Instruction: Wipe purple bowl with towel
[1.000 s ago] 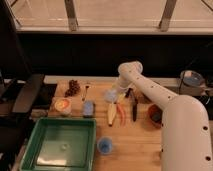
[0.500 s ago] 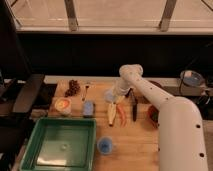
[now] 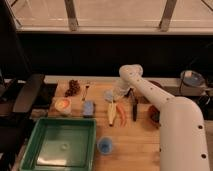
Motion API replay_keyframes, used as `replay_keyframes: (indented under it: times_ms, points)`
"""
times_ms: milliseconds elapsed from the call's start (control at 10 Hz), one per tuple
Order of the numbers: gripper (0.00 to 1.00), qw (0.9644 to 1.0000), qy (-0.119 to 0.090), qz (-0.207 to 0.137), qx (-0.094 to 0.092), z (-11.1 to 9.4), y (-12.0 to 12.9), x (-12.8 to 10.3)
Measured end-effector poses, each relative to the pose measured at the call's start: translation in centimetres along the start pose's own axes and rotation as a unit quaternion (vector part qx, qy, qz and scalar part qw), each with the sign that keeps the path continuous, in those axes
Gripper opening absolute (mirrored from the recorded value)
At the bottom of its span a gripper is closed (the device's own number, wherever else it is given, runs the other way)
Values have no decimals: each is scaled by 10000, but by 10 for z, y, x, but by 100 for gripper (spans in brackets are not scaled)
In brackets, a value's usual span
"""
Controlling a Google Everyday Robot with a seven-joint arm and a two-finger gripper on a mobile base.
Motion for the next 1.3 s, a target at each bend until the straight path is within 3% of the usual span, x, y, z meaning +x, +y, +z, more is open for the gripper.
replay_keyframes:
  times_ms: [400,500,700,900,1100,1200,1300]
  points:
    - [0,9968,207,392,668,-57,-21,8]
    - [0,9947,346,506,831,-78,-27,13]
    - [0,9882,867,753,1016,-116,-24,40]
    - [0,9805,1333,977,1064,-149,-14,60]
    - [0,9699,1812,1200,1099,-189,-3,73]
    - [0,9603,2155,1384,1105,-213,8,84]
    - [0,9541,2343,1513,1095,-225,17,93]
